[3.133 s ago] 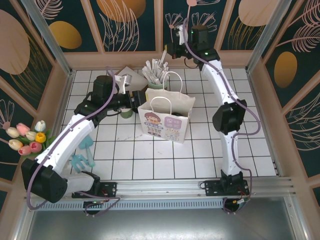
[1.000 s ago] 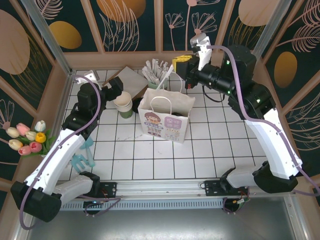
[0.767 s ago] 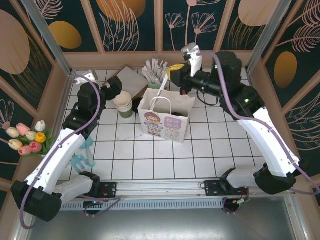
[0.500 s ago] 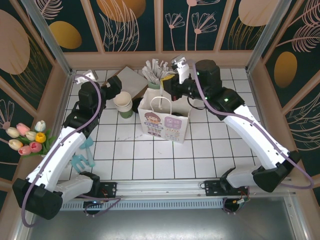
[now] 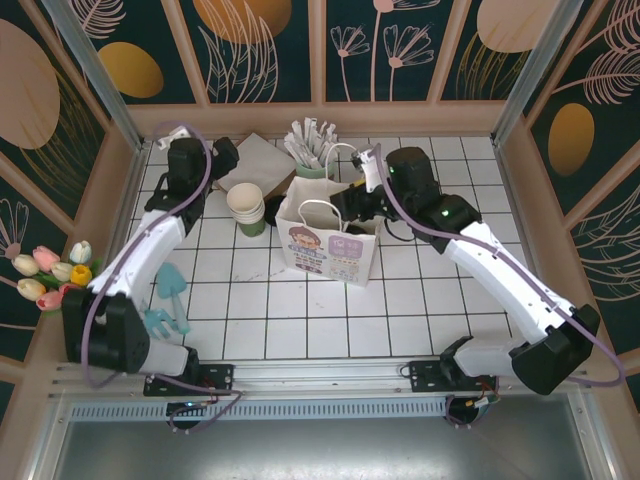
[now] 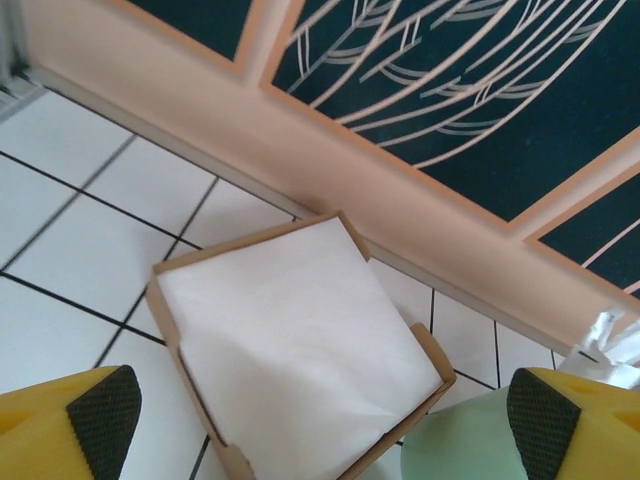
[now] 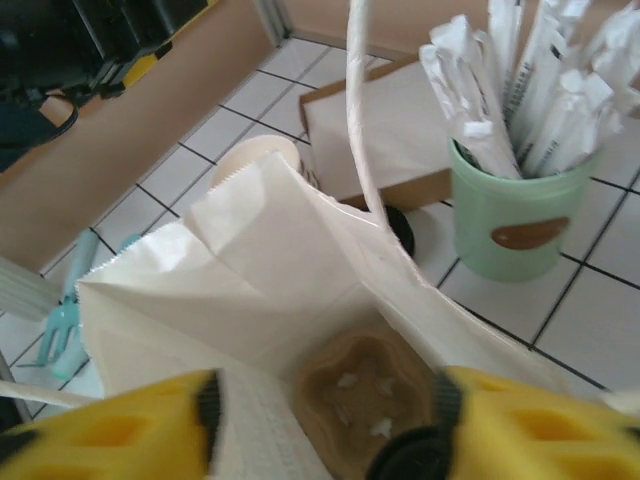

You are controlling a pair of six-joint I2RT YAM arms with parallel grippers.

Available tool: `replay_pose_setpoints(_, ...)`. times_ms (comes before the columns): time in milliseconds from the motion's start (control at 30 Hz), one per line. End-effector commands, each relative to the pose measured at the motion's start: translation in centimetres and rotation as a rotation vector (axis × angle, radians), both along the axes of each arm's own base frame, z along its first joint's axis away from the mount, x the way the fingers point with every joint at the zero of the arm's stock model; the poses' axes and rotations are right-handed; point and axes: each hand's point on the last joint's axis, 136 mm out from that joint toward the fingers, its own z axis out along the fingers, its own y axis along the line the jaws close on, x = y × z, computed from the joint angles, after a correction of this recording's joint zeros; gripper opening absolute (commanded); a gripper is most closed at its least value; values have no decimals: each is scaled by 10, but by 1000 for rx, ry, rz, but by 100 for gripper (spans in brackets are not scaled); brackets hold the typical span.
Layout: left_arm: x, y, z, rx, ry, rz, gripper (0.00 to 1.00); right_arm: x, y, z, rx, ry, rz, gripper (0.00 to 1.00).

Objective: Pack the takeout coffee

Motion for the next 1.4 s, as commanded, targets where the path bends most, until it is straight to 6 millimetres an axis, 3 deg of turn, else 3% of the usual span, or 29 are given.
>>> replay_pose_setpoints(0,28,-6,-9,-76,-1,-34,92,7,-10,38,10,-73,-68,99)
replay_pose_setpoints(100,55,-8,-37,-19,88,-40,86,30,-28,62,26,-148,-232,99)
replay_pose_setpoints(133,68,-13,-62,4,157,-72,82,36,-35,70,41,-173,-286,99)
replay_pose_setpoints(267,97,-26,-111,103,324,-175,75,47,-48,88,76,-227,-394,99)
replay_pose_setpoints(433,114,-17,-155,232,470,-188,73,55,-64,97,92,-265,-506,99)
replay_pose_setpoints(733,117,-8,-202,308,590,-177,66,57,-58,97,105,-292,-475,99)
replay_pose_setpoints(933,114,3,-218,361,633,-138,64,56,-57,97,99,-298,-465,99)
replay_pose_setpoints(1100,111,4,-230,368,660,-135,49,53,-60,109,108,-322,-466,99)
replay_pose_setpoints(1367,120,2,-197,362,596,-139,23,47,-65,112,129,-324,-472,99)
